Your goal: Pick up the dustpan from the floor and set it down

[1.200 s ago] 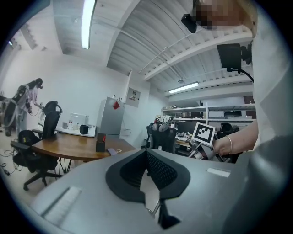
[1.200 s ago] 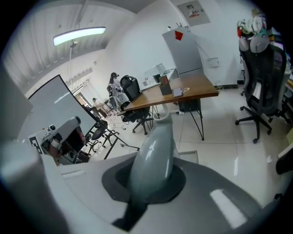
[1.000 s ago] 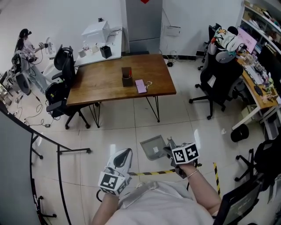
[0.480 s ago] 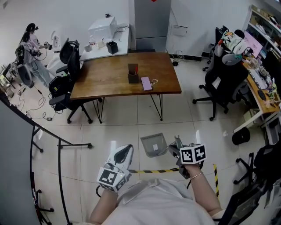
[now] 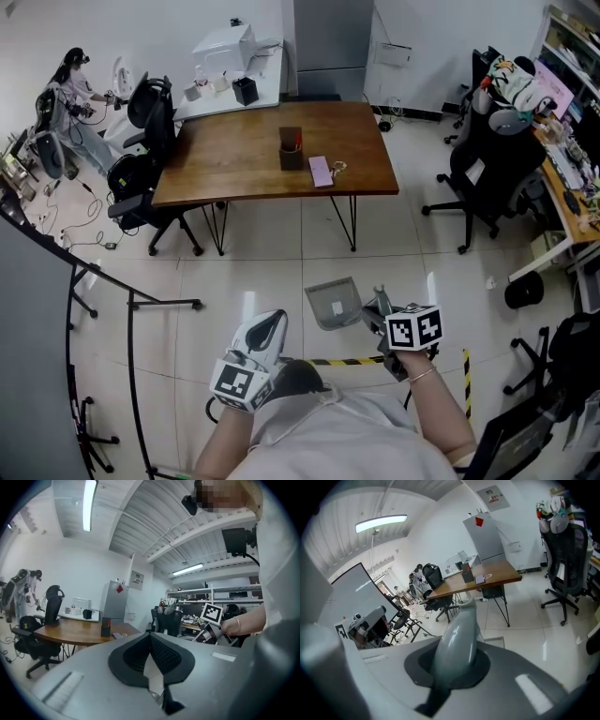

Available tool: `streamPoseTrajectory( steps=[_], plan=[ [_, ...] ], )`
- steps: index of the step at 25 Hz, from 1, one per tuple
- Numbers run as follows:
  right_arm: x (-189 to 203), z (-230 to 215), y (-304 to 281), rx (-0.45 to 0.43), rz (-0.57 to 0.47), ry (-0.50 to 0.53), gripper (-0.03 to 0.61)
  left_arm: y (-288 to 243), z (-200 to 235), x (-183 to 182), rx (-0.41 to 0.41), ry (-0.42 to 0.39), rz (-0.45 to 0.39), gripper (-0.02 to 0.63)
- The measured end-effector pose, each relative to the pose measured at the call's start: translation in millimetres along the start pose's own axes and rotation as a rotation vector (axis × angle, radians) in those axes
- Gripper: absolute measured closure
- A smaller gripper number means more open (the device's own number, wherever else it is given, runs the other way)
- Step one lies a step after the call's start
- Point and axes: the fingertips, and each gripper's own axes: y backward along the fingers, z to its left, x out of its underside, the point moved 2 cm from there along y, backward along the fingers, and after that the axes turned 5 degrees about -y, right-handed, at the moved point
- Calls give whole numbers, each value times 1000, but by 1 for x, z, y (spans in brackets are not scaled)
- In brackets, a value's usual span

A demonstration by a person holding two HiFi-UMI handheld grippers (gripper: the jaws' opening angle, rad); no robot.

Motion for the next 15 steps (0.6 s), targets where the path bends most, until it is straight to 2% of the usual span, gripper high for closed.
streamPoseTrajectory(
  steps=[4, 8, 15],
  plan=[
    [-16, -11, -21, 21, 18, -5, 577, -13, 20, 11, -5, 27, 28, 600],
    [-47, -20, -53, 48, 30, -21, 575, -42, 61, 23, 21, 52, 45, 600],
    [-97, -49, -95, 117, 24, -79, 577, -107, 129, -1, 91, 59, 36, 600]
  ],
)
